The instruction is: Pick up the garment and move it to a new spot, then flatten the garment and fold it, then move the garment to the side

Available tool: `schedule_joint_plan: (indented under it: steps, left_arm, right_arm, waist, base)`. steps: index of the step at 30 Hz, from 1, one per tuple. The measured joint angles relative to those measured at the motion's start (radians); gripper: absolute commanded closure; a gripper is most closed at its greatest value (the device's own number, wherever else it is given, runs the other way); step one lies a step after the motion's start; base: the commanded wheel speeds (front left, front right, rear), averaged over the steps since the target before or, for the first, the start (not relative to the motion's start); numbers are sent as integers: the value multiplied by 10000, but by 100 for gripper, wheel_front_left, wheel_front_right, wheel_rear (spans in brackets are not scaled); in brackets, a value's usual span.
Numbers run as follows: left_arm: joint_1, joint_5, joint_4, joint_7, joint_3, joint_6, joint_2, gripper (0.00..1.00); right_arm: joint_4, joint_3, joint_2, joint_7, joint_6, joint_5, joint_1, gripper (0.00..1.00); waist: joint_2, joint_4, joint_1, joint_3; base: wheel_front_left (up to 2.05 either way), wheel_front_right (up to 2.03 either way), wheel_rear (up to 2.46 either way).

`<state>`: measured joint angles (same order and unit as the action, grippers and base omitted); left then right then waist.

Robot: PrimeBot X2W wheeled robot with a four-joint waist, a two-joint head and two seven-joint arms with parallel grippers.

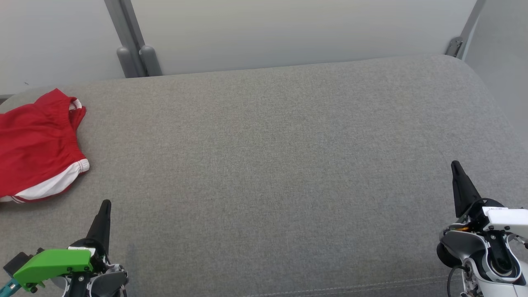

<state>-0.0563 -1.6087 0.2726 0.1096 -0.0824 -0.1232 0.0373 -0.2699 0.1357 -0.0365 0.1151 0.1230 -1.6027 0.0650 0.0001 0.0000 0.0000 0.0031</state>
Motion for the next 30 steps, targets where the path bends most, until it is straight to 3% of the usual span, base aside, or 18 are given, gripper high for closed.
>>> schedule_joint_plan:
  steps: [17, 18, 19, 20, 21, 30]
  left_arm:
    - [0, 0, 0, 0, 0, 0, 0, 100]
    - [0, 0, 0, 0, 0, 0, 0, 0]
    - [27, 0, 73, 0, 8, 4, -8, 0]
    - [94, 0, 184, 0, 21, 12, -33, 100]
    - [191, 0, 299, 0, 27, 13, -77, 0]
    - [477, 10, 412, -136, 142, 15, -205, 0]
  right_arm:
    - [0, 0, 0, 0, 0, 0, 0, 100]
    - [0, 0, 0, 0, 0, 0, 0, 0]
    - [-59, -2, 23, 2, -2, 2, -35, 0]
    - [-153, -6, 67, 2, -4, 2, -121, 100]
    - [-280, -12, 123, 2, -13, 2, -231, 0]
    - [-372, -102, 249, -94, -17, 15, -532, 0]
  waist:
    - [0, 0, 0, 0]
    - [0, 0, 0, 0]
    - [0, 0, 0, 0]
    - [0, 0, 0, 0]
    - [0, 0, 0, 0]
    - [0, -3, 0, 8]
  base:
    - [0, 0, 0]
    - [0, 0, 0]
    - [0, 0, 0]
    - [0, 0, 0]
    - [0, 0, 0]
    - [0, 0, 0]
